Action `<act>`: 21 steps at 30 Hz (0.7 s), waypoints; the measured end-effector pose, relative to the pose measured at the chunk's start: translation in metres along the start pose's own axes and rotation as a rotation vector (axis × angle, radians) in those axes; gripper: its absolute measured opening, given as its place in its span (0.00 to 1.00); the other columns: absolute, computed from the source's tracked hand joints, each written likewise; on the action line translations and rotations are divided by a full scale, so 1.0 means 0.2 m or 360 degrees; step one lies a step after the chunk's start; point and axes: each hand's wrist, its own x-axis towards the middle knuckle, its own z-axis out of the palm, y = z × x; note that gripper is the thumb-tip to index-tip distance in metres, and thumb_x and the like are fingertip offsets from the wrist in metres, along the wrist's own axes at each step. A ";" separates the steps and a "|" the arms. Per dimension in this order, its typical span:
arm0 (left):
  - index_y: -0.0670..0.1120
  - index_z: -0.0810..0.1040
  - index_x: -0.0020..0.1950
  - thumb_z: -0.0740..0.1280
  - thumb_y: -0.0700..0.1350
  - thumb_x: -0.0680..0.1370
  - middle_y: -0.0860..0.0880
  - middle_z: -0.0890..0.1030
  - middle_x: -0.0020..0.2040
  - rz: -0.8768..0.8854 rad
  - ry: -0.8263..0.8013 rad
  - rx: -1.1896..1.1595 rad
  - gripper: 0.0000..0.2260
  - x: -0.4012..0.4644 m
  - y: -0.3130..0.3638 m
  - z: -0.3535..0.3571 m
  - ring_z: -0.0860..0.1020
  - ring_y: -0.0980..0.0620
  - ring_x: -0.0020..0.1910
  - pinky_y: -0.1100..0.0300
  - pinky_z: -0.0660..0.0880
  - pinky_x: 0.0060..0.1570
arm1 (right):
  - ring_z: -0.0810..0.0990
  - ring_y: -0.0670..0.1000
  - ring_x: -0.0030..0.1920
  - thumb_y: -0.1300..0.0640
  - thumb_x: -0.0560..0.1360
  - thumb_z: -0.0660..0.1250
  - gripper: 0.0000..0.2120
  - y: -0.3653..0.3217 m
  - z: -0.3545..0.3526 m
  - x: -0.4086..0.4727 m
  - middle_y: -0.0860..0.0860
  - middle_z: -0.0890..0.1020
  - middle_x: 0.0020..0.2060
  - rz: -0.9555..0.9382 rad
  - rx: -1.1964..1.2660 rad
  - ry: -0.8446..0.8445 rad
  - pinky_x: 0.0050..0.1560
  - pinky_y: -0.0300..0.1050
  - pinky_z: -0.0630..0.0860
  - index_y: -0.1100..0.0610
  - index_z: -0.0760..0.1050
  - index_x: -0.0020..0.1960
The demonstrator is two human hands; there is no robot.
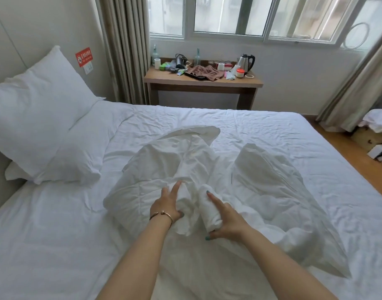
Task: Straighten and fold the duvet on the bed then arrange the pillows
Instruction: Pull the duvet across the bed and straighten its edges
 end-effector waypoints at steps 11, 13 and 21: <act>0.64 0.49 0.76 0.73 0.62 0.68 0.46 0.56 0.69 -0.0386 -0.0237 -0.0053 0.44 -1.02 -1.31 -0.05 0.77 0.44 0.55 0.55 0.76 0.49 | 0.65 0.50 0.71 0.51 0.60 0.78 0.61 -0.91 1.27 -0.55 0.47 0.63 0.73 -0.0059 0.0136 -0.0322 0.67 0.42 0.66 0.33 0.38 0.75; 0.62 0.54 0.76 0.71 0.55 0.73 0.46 0.59 0.67 -0.0328 -0.0210 -0.0055 0.36 -1.13 -1.45 0.05 0.78 0.44 0.53 0.53 0.77 0.50 | 0.65 0.49 0.71 0.51 0.61 0.79 0.61 -0.98 1.46 -0.63 0.46 0.64 0.73 -0.0063 0.0156 -0.0446 0.69 0.43 0.66 0.32 0.38 0.75; 0.59 0.60 0.74 0.70 0.57 0.73 0.50 0.60 0.62 -0.0488 -0.0364 -0.0155 0.33 -1.59 -1.91 0.36 0.76 0.48 0.52 0.57 0.76 0.50 | 0.70 0.54 0.65 0.44 0.59 0.80 0.60 -0.93 1.71 -0.72 0.51 0.68 0.65 0.0053 -0.0304 -0.0695 0.65 0.46 0.69 0.30 0.38 0.74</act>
